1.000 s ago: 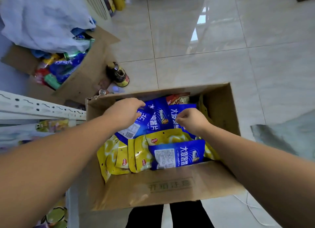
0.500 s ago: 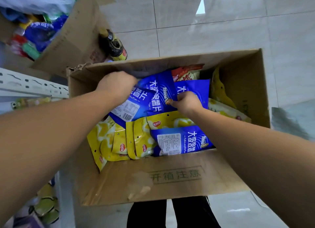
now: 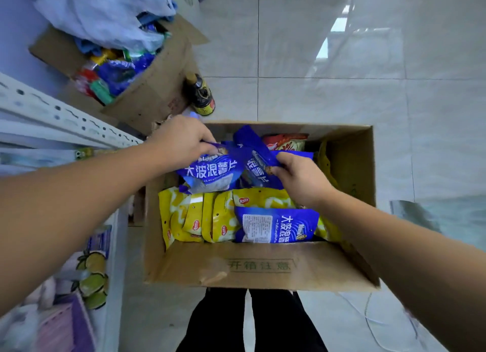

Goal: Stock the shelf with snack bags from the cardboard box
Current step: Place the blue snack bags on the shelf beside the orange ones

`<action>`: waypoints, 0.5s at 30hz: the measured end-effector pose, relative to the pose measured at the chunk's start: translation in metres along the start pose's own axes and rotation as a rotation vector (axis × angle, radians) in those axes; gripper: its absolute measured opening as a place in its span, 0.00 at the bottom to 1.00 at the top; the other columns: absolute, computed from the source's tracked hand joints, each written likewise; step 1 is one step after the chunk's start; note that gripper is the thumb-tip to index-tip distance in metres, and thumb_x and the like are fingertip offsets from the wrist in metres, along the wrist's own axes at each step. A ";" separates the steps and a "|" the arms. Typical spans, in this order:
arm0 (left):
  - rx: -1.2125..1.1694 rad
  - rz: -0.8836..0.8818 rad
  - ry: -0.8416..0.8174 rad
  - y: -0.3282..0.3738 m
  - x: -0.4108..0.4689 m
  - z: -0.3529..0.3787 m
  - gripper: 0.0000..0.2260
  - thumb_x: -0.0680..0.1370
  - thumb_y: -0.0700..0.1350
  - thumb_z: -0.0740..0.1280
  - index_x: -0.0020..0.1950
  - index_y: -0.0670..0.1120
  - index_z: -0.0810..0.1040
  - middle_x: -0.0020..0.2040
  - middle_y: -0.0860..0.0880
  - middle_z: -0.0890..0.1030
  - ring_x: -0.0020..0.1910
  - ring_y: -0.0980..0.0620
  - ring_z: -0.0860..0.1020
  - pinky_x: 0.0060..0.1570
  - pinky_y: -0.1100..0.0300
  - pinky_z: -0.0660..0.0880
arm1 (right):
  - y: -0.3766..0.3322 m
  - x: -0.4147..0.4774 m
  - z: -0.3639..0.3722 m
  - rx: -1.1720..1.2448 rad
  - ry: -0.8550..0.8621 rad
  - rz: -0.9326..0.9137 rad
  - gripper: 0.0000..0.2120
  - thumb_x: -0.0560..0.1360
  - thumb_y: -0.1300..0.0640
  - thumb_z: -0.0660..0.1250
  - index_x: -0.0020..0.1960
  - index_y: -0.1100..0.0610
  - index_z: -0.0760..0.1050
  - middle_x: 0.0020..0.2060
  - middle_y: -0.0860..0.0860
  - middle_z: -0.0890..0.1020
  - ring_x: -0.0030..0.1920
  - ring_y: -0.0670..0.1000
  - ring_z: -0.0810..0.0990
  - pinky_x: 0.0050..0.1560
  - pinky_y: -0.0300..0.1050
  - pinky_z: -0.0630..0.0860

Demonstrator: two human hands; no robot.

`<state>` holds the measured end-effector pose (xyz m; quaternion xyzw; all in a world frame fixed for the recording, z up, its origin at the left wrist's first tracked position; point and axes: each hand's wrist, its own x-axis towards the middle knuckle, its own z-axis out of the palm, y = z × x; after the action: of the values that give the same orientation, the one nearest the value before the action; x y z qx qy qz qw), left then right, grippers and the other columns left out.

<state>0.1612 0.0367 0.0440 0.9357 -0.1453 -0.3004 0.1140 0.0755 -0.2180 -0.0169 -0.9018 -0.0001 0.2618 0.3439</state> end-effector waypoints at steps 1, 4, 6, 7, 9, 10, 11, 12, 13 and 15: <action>-0.042 -0.027 0.005 0.004 -0.011 -0.014 0.11 0.76 0.53 0.72 0.55 0.51 0.86 0.52 0.49 0.86 0.51 0.50 0.81 0.46 0.58 0.74 | -0.010 -0.008 -0.015 -0.028 -0.022 -0.042 0.08 0.82 0.54 0.63 0.45 0.51 0.70 0.37 0.44 0.77 0.38 0.51 0.75 0.34 0.44 0.68; -0.167 -0.118 0.032 0.016 -0.048 -0.059 0.08 0.75 0.53 0.73 0.51 0.53 0.87 0.45 0.51 0.86 0.41 0.55 0.79 0.34 0.65 0.68 | -0.044 -0.029 -0.066 -0.127 -0.109 -0.139 0.05 0.82 0.53 0.62 0.54 0.52 0.75 0.48 0.48 0.84 0.47 0.52 0.81 0.43 0.52 0.79; -0.261 -0.186 0.082 0.024 -0.078 -0.089 0.04 0.74 0.52 0.74 0.46 0.54 0.87 0.38 0.54 0.85 0.37 0.57 0.80 0.32 0.63 0.69 | -0.074 -0.042 -0.108 -0.190 -0.147 -0.201 0.08 0.82 0.53 0.62 0.59 0.51 0.76 0.49 0.48 0.85 0.48 0.51 0.82 0.46 0.51 0.79; -0.305 -0.213 0.114 0.027 -0.093 -0.104 0.03 0.74 0.52 0.74 0.44 0.55 0.87 0.36 0.54 0.85 0.36 0.57 0.81 0.33 0.61 0.72 | -0.090 -0.048 -0.130 -0.251 -0.163 -0.231 0.09 0.82 0.54 0.61 0.59 0.52 0.76 0.49 0.49 0.85 0.48 0.52 0.82 0.45 0.49 0.77; -0.380 -0.247 0.151 0.037 -0.125 -0.136 0.02 0.74 0.52 0.75 0.42 0.55 0.86 0.35 0.54 0.85 0.34 0.58 0.83 0.35 0.59 0.76 | -0.125 -0.061 -0.175 -0.406 -0.170 -0.291 0.05 0.82 0.54 0.61 0.53 0.54 0.75 0.49 0.52 0.84 0.48 0.55 0.79 0.42 0.47 0.69; -0.395 -0.254 0.161 0.041 -0.140 -0.153 0.03 0.74 0.52 0.75 0.42 0.55 0.86 0.34 0.54 0.85 0.32 0.60 0.83 0.35 0.59 0.77 | -0.144 -0.068 -0.197 -0.461 -0.153 -0.311 0.04 0.82 0.54 0.62 0.51 0.53 0.74 0.48 0.53 0.83 0.47 0.55 0.78 0.41 0.46 0.67; -0.397 -0.261 0.176 0.046 -0.155 -0.170 0.03 0.74 0.52 0.74 0.43 0.55 0.85 0.34 0.55 0.85 0.31 0.61 0.82 0.34 0.59 0.76 | -0.165 -0.077 -0.218 -0.492 -0.134 -0.336 0.04 0.82 0.54 0.62 0.50 0.53 0.74 0.47 0.52 0.83 0.47 0.54 0.78 0.40 0.46 0.67; -0.401 -0.274 0.194 0.051 -0.171 -0.187 0.03 0.74 0.53 0.74 0.43 0.55 0.85 0.34 0.55 0.85 0.31 0.61 0.82 0.34 0.59 0.77 | -0.185 -0.086 -0.237 -0.511 -0.119 -0.358 0.03 0.82 0.54 0.62 0.51 0.52 0.74 0.46 0.50 0.82 0.46 0.53 0.78 0.39 0.45 0.68; -0.409 -0.287 0.219 0.055 -0.186 -0.203 0.04 0.74 0.53 0.74 0.43 0.54 0.85 0.34 0.54 0.86 0.31 0.60 0.83 0.36 0.57 0.78 | -0.205 -0.094 -0.253 -0.531 -0.109 -0.383 0.03 0.82 0.54 0.62 0.51 0.51 0.74 0.45 0.48 0.81 0.46 0.51 0.78 0.38 0.44 0.70; -0.404 -0.297 0.296 0.062 -0.219 -0.233 0.06 0.74 0.55 0.74 0.44 0.53 0.85 0.35 0.54 0.86 0.32 0.58 0.84 0.38 0.56 0.80 | -0.246 -0.112 -0.279 -0.594 -0.088 -0.444 0.03 0.82 0.54 0.62 0.51 0.49 0.74 0.45 0.46 0.79 0.46 0.49 0.77 0.40 0.44 0.73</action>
<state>0.1173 0.0833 0.3632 0.9388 0.0742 -0.1969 0.2727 0.1548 -0.2232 0.3636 -0.9282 -0.2862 0.2078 0.1153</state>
